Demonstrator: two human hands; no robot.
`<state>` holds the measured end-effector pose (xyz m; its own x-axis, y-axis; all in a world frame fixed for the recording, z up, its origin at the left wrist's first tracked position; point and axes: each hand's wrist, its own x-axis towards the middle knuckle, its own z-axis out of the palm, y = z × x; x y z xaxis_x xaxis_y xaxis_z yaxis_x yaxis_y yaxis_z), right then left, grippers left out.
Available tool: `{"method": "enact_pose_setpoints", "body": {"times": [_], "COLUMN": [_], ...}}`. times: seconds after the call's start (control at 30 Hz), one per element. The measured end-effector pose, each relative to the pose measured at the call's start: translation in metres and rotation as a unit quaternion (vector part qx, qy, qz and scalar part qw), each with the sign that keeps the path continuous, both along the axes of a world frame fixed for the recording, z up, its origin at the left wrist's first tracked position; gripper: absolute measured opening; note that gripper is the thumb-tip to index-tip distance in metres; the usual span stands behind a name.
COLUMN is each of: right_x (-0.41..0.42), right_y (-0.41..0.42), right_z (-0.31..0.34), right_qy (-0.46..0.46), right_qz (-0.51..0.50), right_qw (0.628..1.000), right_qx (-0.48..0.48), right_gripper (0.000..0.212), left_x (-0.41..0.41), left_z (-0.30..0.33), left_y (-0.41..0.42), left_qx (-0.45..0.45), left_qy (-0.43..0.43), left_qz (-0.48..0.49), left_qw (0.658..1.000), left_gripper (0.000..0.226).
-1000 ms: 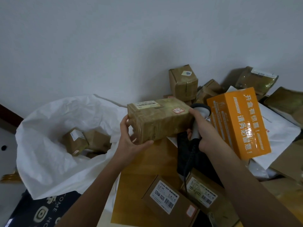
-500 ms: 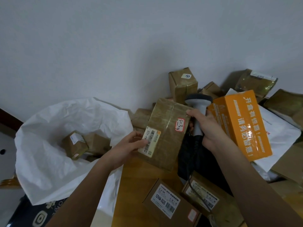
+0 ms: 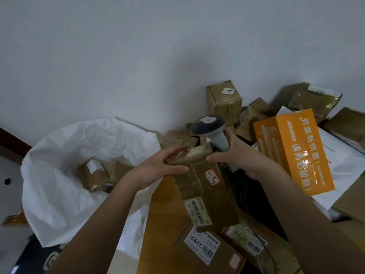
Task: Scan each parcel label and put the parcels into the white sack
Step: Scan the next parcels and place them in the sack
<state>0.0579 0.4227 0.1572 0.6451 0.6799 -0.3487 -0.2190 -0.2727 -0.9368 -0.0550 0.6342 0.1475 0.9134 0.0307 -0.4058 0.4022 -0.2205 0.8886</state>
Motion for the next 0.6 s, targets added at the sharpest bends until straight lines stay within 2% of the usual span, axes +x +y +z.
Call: {"method": "enact_pose_setpoints", "body": {"times": [0.07, 0.13, 0.2, 0.27, 0.33, 0.4, 0.47, 0.53, 0.6], "right_x": [-0.002, -0.002, -0.003, -0.002, 0.001, 0.002, 0.001, -0.001, -0.003], "right_y": [0.004, 0.008, 0.01, 0.011, 0.009, 0.006, 0.003, 0.002, 0.002], "right_z": [0.002, 0.001, 0.0, -0.001, -0.003, -0.002, 0.002, 0.006, 0.012], "right_qy": [-0.016, -0.016, -0.006, -0.001, 0.01, 0.044, 0.086, 0.11, 0.113], "right_qz": [0.019, 0.015, -0.028, -0.097, -0.141, -0.156, -0.151, -0.136, -0.118], "right_qw": [1.0, 1.0, 1.0, 0.995, 0.99, 0.986, 0.985, 0.985, 0.987], "right_qx": [-0.013, -0.013, -0.005, -0.015, -0.022, -0.028, -0.021, 0.002, 0.016], "right_gripper": [0.072, 0.061, 0.045, 0.038, 0.037, 0.037, 0.038, 0.04, 0.038], "left_x": [0.004, 0.004, 0.002, -0.002, -0.009, -0.015, -0.02, -0.023, -0.023], "left_z": [0.007, 0.006, -0.003, -0.019, -0.035, -0.05, -0.061, -0.069, -0.074], "left_y": [-0.004, -0.002, 0.006, 0.019, 0.034, 0.044, 0.05, 0.053, 0.053], "left_qx": [0.056, 0.079, 0.108, 0.112, 0.033, -0.104, -0.195, -0.228, -0.237], "left_qy": [0.01, 0.013, 0.013, 0.021, 0.037, 0.047, 0.041, 0.031, 0.023], "left_qz": [-0.024, -0.005, 0.068, 0.2, 0.325, 0.409, 0.475, 0.51, 0.523], "left_qw": [0.998, 0.997, 0.992, 0.973, 0.944, 0.905, 0.857, 0.829, 0.818], "left_gripper": [0.055, 0.041, 0.042, 0.051, 0.051, 0.049, 0.05, 0.052, 0.05]}}
